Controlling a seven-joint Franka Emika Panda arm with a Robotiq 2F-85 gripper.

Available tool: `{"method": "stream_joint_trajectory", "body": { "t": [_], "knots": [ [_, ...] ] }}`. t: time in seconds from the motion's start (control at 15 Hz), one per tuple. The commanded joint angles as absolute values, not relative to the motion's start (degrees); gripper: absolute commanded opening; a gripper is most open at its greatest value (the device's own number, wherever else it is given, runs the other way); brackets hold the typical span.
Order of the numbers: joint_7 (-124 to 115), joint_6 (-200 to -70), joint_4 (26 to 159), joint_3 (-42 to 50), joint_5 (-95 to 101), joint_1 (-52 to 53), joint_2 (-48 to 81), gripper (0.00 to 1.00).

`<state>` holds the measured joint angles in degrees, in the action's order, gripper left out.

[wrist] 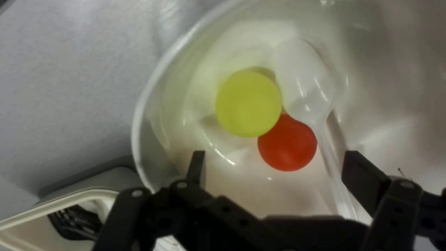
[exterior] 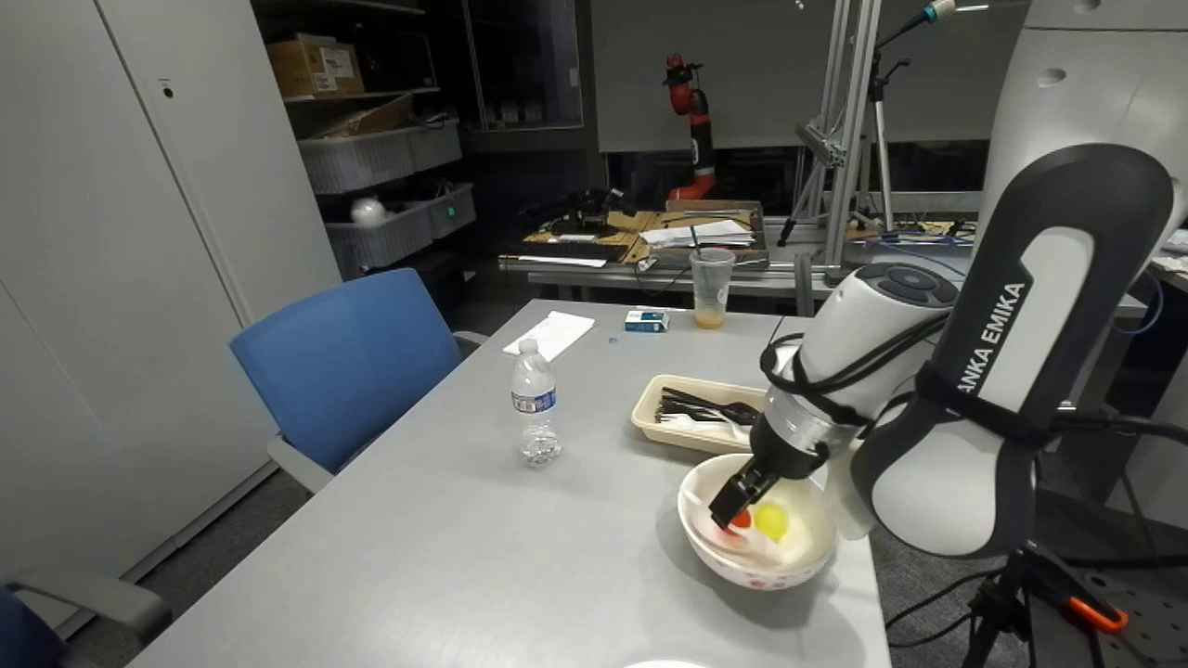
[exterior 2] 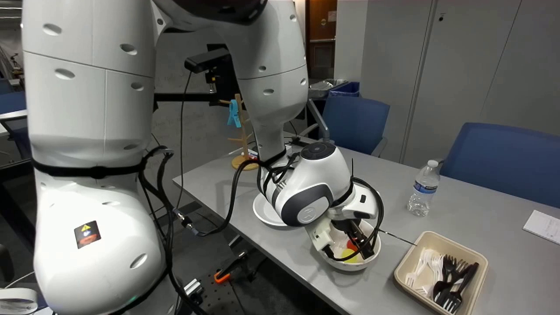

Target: Pick the red ball and put it in the bowl

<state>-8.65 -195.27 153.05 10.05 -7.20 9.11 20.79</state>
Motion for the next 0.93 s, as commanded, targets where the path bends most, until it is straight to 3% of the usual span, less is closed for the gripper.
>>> {"method": "stream_joint_trajectory", "body": {
  "t": [0.0, 0.87],
  "knots": [
    [-5.4, -193.9, 154.0, 11.6, -11.0, 11.8, 17.1, 1.00],
    [-5.3, -192.8, 154.3, 22.2, -11.7, 23.7, 15.8, 1.00]
  ]
}}
